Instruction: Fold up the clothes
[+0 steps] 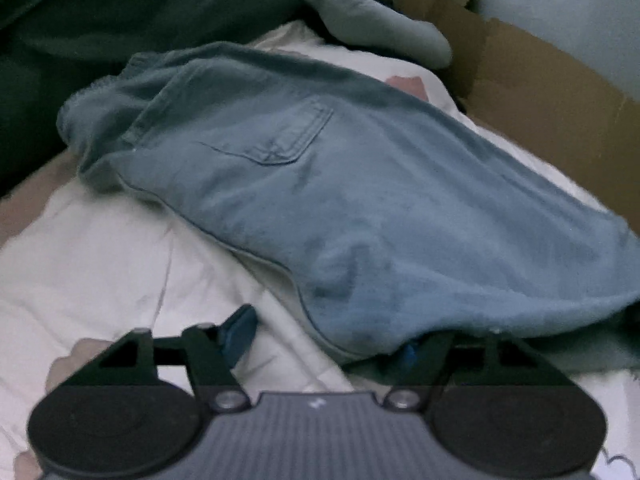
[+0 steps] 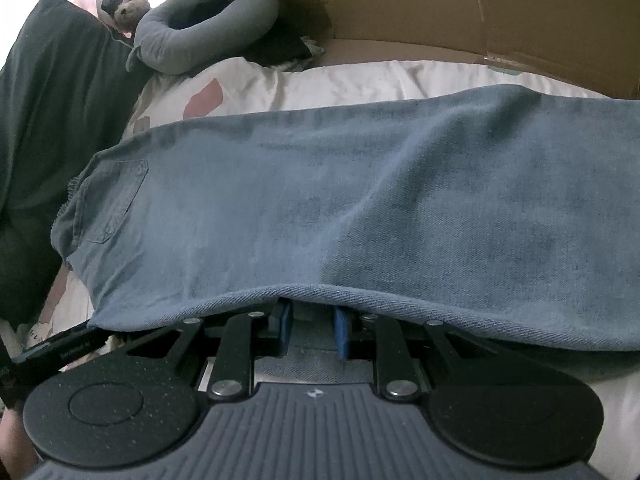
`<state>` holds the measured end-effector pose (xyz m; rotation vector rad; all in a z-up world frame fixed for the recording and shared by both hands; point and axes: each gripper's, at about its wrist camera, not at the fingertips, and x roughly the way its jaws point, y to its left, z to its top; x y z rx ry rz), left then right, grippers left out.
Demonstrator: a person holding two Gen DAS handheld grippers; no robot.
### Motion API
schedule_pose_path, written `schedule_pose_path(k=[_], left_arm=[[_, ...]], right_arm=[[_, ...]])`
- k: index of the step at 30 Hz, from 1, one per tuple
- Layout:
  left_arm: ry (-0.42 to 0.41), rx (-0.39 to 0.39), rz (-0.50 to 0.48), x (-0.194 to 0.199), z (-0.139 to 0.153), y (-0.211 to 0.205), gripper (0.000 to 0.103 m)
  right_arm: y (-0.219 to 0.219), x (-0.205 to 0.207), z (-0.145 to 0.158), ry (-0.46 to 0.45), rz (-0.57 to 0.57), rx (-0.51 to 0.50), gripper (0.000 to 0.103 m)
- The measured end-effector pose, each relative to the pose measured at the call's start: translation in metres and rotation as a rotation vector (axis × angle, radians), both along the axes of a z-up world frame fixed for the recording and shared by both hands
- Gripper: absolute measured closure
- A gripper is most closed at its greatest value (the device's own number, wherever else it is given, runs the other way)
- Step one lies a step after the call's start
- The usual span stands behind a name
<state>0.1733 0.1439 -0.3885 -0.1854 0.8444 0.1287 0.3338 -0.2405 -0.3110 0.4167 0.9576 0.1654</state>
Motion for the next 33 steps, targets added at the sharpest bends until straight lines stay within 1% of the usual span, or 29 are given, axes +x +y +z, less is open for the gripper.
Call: schedule_pose_path(k=[1, 2, 4, 6, 7, 8, 10, 13, 16, 20, 22, 25, 29, 31, 33], left_arm=[[0.0, -0.003, -0.018, -0.001, 0.001, -0.002, 0.04], [-0.001, -0.006, -0.035, -0.001, 0.002, -0.003, 0.043], [-0.001, -0.011, -0.071, -0.002, 0.004, -0.007, 0.056], [0.0, -0.003, -0.1, -0.002, 0.005, -0.01, 0.06], [0.001, -0.001, -0.107, -0.002, 0.005, -0.011, 0.066], [0.002, -0.017, -0.102, -0.002, 0.006, -0.009, 0.071], [0.004, -0.046, -0.095, -0.001, 0.009, -0.005, 0.077], [-0.013, -0.02, -0.124, -0.003, 0.022, -0.007, 0.083], [-0.025, 0.004, -0.149, -0.003, 0.04, -0.007, 0.085], [-0.035, 0.034, -0.155, 0.0, 0.063, -0.013, 0.085], [-0.033, 0.049, -0.155, 0.003, 0.07, -0.017, 0.084], [-0.029, 0.047, -0.143, 0.01, 0.071, -0.021, 0.084], [-0.024, -0.01, -0.103, 0.013, 0.068, -0.016, 0.084], [-0.021, -0.02, -0.096, 0.013, 0.066, -0.015, 0.084], [-0.022, -0.014, -0.102, 0.012, 0.064, -0.015, 0.084]], right_arm=[[0.0, 0.0, 0.0, -0.001, 0.001, 0.001, 0.075], [-0.001, 0.0, -0.001, -0.001, 0.002, 0.001, 0.075], [-0.001, 0.0, -0.001, 0.0, 0.003, -0.001, 0.075], [-0.001, -0.001, -0.001, 0.002, 0.002, -0.004, 0.075], [-0.001, -0.001, -0.002, 0.003, 0.002, -0.005, 0.075], [-0.001, -0.002, -0.002, 0.004, 0.001, -0.006, 0.075], [-0.001, -0.004, -0.002, 0.007, 0.001, -0.008, 0.075], [-0.004, -0.009, -0.003, 0.014, 0.0, -0.011, 0.074], [-0.008, -0.015, -0.004, 0.016, 0.005, -0.015, 0.074], [-0.019, -0.026, -0.004, 0.025, -0.003, -0.006, 0.074], [-0.024, -0.032, -0.005, 0.029, -0.008, 0.0, 0.074], [-0.035, -0.043, -0.005, 0.039, -0.02, 0.01, 0.074], [-0.054, -0.06, -0.006, 0.055, -0.056, 0.04, 0.073], [-0.068, -0.069, -0.006, 0.056, -0.092, 0.056, 0.071], [-0.082, -0.078, -0.006, 0.056, -0.135, 0.071, 0.069]])
